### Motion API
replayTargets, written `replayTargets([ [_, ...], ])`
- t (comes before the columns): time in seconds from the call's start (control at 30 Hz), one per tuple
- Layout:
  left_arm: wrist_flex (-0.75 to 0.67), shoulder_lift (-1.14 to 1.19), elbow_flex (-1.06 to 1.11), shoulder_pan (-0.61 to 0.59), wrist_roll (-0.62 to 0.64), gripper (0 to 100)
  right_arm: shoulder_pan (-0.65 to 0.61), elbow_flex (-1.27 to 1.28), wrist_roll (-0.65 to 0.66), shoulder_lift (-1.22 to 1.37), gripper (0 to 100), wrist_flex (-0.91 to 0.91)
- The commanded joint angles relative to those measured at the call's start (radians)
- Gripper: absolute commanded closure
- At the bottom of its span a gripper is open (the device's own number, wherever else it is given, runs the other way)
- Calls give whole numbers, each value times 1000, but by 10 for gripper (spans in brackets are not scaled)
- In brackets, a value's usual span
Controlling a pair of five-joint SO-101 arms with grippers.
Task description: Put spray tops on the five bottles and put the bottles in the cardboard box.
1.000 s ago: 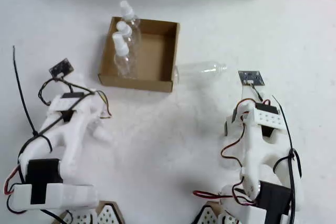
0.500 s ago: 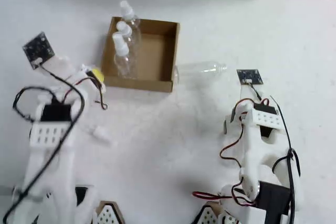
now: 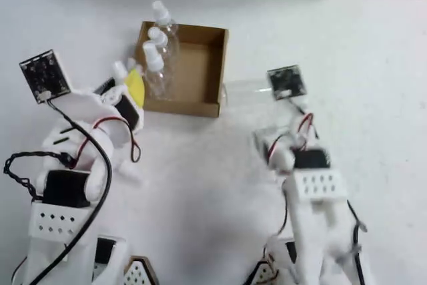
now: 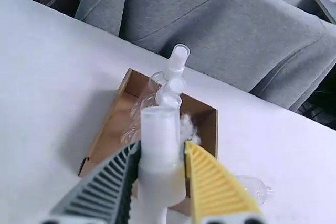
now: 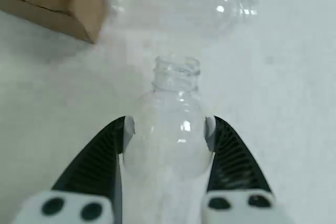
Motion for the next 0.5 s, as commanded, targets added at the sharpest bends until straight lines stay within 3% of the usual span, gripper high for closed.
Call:
replayTargets([
  [0.0, -20, -30, 0, -5, -32, 980, -168, 51, -3, -295, 982, -5],
  [0.2, -127, -30, -23, -18, -32, 980, -366, 334, -11, -547, 982, -311],
  [0.37, -265, -30, -54, 18, -35, 980, -375, 552, -11, -711, 982, -553],
  [0.47, -393, -30, -55, 87, -124, 980, -378, 638, -11, -802, 982, -619],
])
